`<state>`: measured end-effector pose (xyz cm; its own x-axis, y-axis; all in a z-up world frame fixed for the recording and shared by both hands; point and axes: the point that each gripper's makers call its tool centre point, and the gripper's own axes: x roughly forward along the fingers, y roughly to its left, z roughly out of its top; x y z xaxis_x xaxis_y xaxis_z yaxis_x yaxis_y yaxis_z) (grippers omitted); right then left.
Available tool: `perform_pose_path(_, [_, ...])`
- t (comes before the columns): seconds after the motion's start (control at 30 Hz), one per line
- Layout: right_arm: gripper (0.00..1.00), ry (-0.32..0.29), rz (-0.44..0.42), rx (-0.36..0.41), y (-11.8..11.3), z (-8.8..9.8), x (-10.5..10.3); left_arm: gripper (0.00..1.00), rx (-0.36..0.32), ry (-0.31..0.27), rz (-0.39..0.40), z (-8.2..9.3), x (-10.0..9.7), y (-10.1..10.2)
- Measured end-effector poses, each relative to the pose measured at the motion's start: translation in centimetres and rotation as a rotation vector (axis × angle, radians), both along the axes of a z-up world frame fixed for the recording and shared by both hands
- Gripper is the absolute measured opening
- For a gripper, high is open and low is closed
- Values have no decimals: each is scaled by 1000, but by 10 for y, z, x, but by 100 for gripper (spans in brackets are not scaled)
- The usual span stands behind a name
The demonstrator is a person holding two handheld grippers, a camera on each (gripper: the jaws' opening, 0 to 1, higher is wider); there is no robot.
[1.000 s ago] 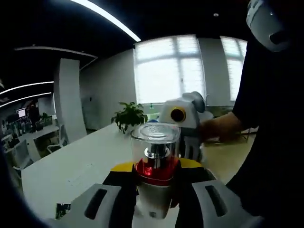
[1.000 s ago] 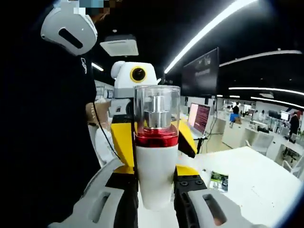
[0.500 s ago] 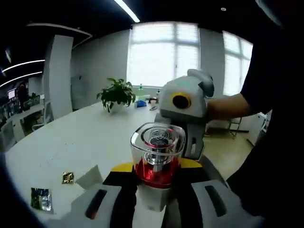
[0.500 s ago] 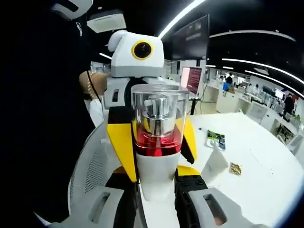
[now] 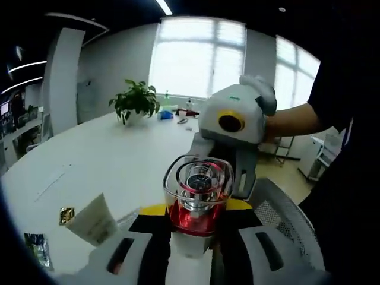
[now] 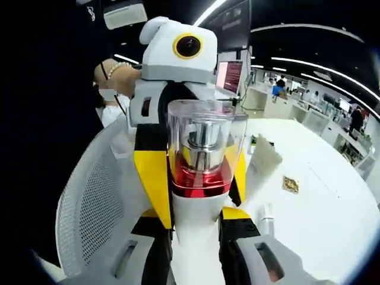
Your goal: Arrange the skincare products in the storage area until every visible bottle or jar stands upright without overlapping.
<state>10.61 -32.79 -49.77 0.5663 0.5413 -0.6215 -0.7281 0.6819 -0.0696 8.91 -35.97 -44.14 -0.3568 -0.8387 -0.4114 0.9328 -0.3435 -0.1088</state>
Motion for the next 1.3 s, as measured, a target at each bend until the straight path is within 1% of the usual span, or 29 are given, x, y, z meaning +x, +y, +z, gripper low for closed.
perform_pose_path(0.03, [21, 9, 4, -19, -1, -6, -1, 29, 17, -25, -11, -11, 3, -1])
perform_pose_path(0.07, [21, 14, 6, -22, -1, -11, 0, 29, 26, -36, -18, -15, 3, -2])
perform_pose_path(0.13, [20, 20, -1, -8, -2, -19, 0, 29, 43, -25, -15, -26, 3, -7])
perform_pose_path(0.17, [20, 24, -20, 16, -3, -22, 1, 29, 48, -22, -13, -30, 5, -7])
perform_pose_path(0.23, [20, 33, -39, 37, -5, -28, 2, 29, 57, -21, -14, -36, 8, -7])
perform_pose_path(0.3, [20, 36, -49, 35, -7, -34, 4, 28, 65, -19, -13, -44, 11, -9])
perform_pose_path(0.5, [19, 51, -70, 29, -10, -46, 7, 28, 67, -13, -11, -59, 16, -11])
perform_pose_path(0.8, [19, 66, -96, 20, -12, -61, 7, 28, 70, -11, -12, -73, 16, -12])
perform_pose_path(0.83, [19, 66, -99, 19, -13, -61, 7, 28, 61, -13, -14, -74, 17, -12])
perform_pose_path(0.93, [19, 64, -103, 19, -14, -60, 8, 28, 48, -15, -13, -72, 17, -13])
perform_pose_path(1.07, [19, 53, -106, -5, -15, -61, 11, 29, 36, -15, -10, -71, 19, -14])
perform_pose_path(1.23, [19, 37, -124, -6, -16, -61, 15, 28, 45, 9, 27, -73, 24, -12])
perform_pose_path(1.3, [19, 42, -126, 0, -16, -61, 15, 29, 46, 27, 49, -73, 25, -10])
